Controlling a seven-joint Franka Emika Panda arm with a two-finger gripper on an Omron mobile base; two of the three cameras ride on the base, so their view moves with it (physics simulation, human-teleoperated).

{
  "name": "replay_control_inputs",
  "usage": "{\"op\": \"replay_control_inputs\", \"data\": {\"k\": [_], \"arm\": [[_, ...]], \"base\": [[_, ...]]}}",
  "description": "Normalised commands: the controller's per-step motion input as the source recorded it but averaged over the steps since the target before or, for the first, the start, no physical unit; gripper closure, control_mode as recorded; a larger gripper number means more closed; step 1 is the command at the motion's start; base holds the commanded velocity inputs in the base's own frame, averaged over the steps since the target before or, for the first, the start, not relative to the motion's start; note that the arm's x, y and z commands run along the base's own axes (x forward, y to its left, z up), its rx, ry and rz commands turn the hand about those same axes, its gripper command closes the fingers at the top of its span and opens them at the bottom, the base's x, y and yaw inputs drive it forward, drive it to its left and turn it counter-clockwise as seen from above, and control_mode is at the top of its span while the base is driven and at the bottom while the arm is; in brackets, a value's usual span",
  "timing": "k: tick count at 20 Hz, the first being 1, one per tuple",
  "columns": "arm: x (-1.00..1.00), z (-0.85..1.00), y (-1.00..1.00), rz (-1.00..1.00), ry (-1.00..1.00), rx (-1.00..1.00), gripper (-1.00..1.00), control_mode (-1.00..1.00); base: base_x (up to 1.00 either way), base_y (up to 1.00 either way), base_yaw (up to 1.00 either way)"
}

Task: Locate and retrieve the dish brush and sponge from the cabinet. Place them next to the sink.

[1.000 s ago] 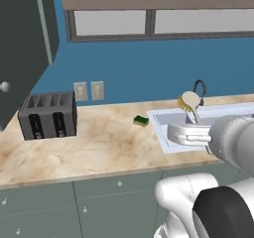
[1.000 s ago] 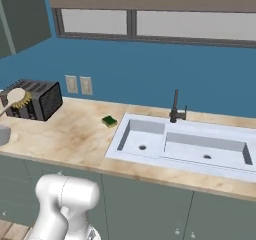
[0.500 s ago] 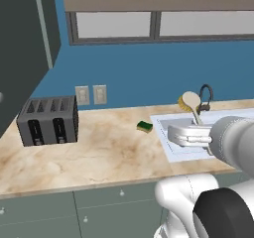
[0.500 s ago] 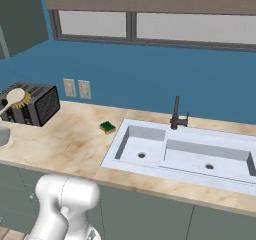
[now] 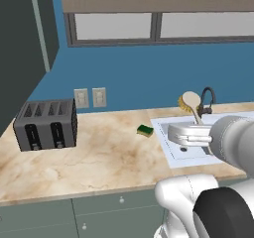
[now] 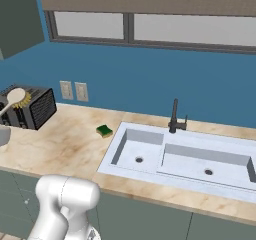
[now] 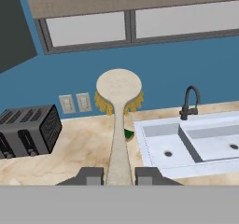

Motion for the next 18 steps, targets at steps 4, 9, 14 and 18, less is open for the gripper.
{"op": "replay_control_inputs", "data": {"k": [4,9,14,18], "arm": [[0.00,0.00,0.00,0.00,0.00,0.00,1.00,1.00],[0.26,-0.09,-0.10,0.02,0.03,0.05,1.00,-1.00],[0.93,-0.13,-0.09,0.04,0.23,0.13,1.00,-1.00],[0.81,-0.42,-0.16,-0.05,0.11,0.00,1.00,-1.00]], "base": [[0.01,0.00,0.00],[0.00,0.00,0.00],[0.00,0.00,0.00],[0.00,0.00,0.00]]}}
